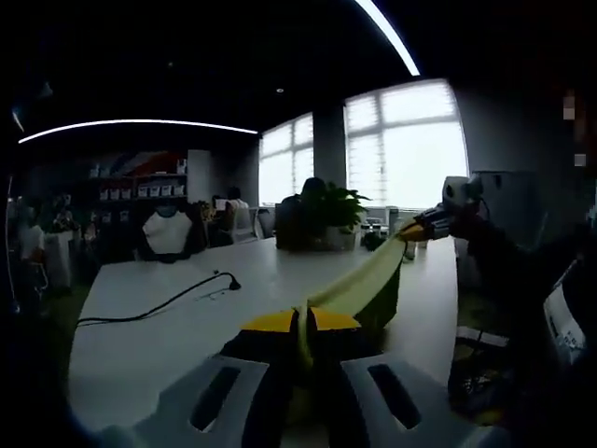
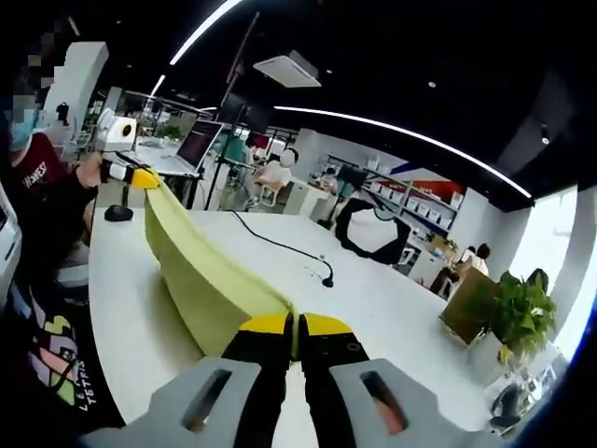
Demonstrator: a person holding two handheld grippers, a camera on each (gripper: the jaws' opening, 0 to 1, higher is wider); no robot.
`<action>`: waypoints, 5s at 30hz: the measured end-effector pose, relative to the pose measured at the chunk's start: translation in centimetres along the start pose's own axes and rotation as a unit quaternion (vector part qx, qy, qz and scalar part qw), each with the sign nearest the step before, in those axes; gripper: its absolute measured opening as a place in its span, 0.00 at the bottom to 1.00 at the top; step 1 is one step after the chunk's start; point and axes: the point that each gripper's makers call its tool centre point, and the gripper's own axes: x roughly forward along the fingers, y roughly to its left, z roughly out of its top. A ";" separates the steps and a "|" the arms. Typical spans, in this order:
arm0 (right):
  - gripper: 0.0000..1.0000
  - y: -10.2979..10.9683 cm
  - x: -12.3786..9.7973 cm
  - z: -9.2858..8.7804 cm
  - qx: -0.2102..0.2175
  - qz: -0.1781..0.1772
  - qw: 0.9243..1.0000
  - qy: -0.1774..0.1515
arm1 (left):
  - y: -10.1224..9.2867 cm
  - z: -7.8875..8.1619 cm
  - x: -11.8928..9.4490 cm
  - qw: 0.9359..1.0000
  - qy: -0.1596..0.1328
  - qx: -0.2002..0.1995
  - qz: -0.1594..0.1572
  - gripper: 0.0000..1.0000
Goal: Fold the garment on the visible template until the final outline fits inside the template.
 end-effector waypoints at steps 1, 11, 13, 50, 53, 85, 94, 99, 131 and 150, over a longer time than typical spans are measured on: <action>0.00 -0.5 0.5 0.0 0.003 -0.004 1.000 0.001 | 0.4 0.2 0.4 1.000 0.000 0.002 0.001 0.04; 0.01 -3.3 5.1 -1.3 0.021 -0.029 0.999 0.015 | 4.2 0.3 4.7 1.000 0.014 0.004 0.024 0.04; 0.01 -3.6 5.8 -1.7 0.028 -0.030 0.999 0.019 | 5.0 -0.3 5.5 0.999 0.022 -0.001 0.030 0.04; 0.01 -4.3 18.6 -16.2 0.124 0.015 0.972 0.200 | 13.3 -14.9 14.9 0.974 0.213 -0.057 0.047 0.06; 0.01 -4.1 18.7 -16.7 0.129 0.016 0.970 0.204 | 13.6 -15.2 14.9 0.974 0.216 -0.054 0.051 0.07; 0.22 -8.4 17.1 -15.6 -0.013 -0.019 0.993 0.117 | 14.9 -12.9 13.0 0.979 0.186 0.067 0.048 0.38; 0.45 -7.1 17.1 -16.8 0.035 0.029 0.994 0.098 | 15.3 -13.9 11.4 0.974 0.205 0.094 0.027 0.54; 0.43 -6.6 17.3 -17.8 0.088 0.047 0.990 0.104 | 15.3 -15.2 11.5 0.976 0.211 0.047 0.020 0.41; 0.00 -7.1 18.5 -17.9 0.198 0.035 0.976 0.083 | 16.7 -11.9 13.2 0.972 0.146 -0.182 0.032 0.05; 0.00 -6.5 19.4 -19.4 0.193 0.029 0.972 0.131 | 19.3 -16.7 15.1 0.961 0.219 -0.155 0.064 0.04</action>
